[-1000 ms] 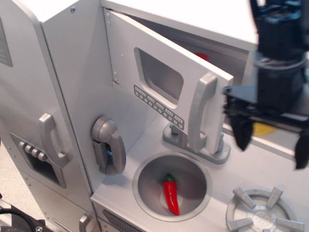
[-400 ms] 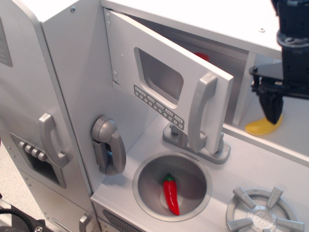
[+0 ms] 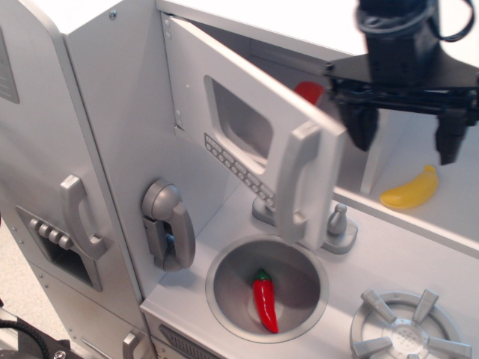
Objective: Open microwave
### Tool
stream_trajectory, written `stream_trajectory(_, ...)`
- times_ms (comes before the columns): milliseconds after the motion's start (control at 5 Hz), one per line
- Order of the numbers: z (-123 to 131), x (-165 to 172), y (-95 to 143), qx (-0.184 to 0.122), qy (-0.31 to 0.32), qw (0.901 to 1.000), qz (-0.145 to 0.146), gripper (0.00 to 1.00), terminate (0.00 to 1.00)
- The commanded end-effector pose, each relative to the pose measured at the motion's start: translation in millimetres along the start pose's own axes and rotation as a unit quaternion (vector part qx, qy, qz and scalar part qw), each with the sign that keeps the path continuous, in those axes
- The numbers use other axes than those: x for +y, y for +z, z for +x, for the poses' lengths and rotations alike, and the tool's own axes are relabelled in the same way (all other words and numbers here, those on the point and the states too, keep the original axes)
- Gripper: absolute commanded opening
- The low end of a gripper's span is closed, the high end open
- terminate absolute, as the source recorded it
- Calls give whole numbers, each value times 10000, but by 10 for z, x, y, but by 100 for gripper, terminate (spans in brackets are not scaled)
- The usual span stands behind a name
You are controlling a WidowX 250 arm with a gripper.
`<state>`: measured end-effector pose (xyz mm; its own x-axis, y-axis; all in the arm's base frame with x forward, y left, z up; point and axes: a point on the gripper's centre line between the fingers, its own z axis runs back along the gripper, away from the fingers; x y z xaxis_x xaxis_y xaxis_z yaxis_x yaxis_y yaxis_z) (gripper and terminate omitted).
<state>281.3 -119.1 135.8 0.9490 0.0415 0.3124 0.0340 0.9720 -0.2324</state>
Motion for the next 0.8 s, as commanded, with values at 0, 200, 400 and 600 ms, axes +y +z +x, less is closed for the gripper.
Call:
stream_trajectory(0,-129,426,354,73,-80,9997,196,100,0)
stream_trajectory(200,-339,658,427,0,-200,9987,475,100,0)
stream_trajectory(400,-487,932,429,508,-273,9957,722,100,0)
stream_trajectory(600,-630,1101,564,446,-430,9951,767,100,0)
